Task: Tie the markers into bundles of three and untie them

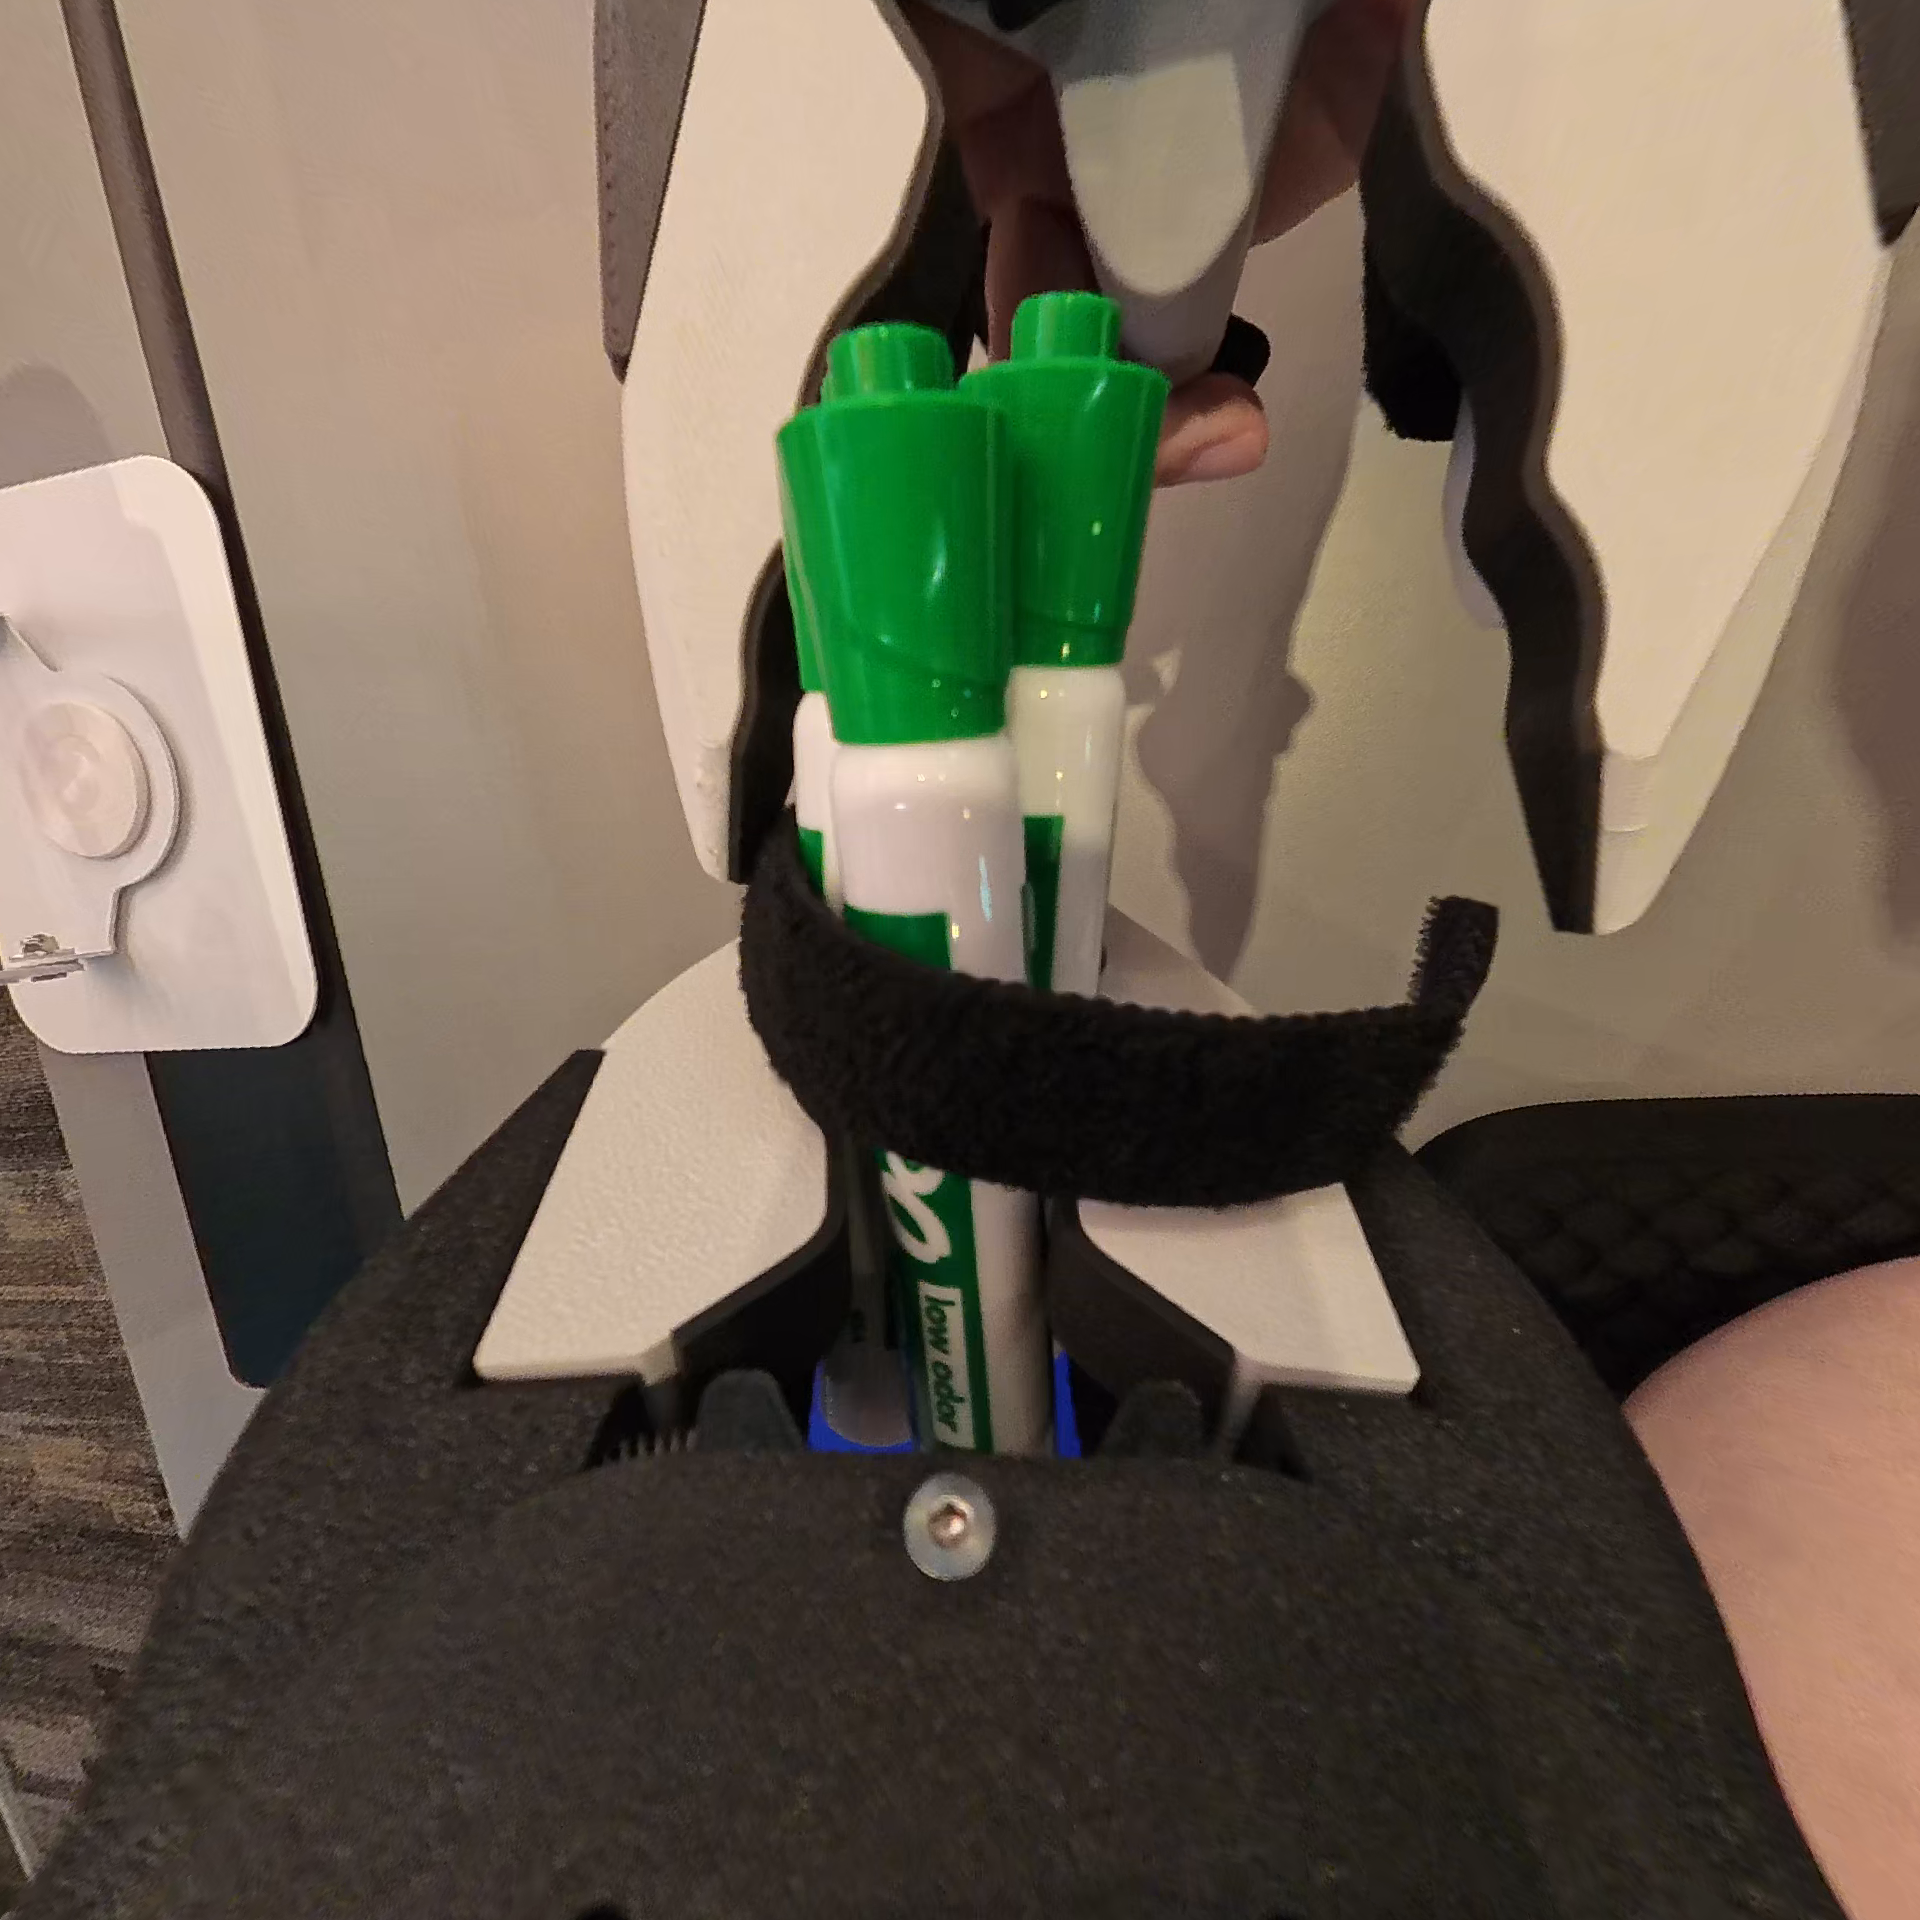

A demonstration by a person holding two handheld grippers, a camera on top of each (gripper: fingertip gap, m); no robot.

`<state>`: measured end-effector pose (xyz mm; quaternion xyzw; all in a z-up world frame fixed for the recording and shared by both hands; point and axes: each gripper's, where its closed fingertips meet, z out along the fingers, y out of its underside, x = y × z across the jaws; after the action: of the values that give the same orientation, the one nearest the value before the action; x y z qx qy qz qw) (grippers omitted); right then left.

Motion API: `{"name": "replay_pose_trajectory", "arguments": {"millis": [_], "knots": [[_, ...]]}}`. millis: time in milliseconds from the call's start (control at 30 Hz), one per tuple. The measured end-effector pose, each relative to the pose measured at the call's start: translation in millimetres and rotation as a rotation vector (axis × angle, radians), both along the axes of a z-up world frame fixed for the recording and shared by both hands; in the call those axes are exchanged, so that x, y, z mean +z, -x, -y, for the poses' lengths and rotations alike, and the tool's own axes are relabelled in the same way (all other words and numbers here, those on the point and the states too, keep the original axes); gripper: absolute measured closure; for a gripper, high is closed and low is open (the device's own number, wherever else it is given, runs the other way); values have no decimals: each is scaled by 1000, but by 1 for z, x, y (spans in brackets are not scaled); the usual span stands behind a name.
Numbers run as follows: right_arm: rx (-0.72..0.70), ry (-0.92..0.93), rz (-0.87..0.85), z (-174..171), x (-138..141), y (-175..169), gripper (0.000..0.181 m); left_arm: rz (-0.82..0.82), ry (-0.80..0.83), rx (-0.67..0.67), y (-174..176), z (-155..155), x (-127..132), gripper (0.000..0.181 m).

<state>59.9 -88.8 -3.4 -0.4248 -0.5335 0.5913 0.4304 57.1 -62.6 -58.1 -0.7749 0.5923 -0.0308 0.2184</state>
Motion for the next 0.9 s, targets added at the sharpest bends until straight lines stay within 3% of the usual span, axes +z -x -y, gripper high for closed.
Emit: {"name": "replay_pose_trajectory", "arguments": {"millis": [400,900], "knots": [[-102,-4,-1,-7,3,3,88,-9,-10,0,-3,-2,0,139],[-135,-17,29,-13,-1,2,106,-36,-4,-4,-5,-2,-4,140]]}}
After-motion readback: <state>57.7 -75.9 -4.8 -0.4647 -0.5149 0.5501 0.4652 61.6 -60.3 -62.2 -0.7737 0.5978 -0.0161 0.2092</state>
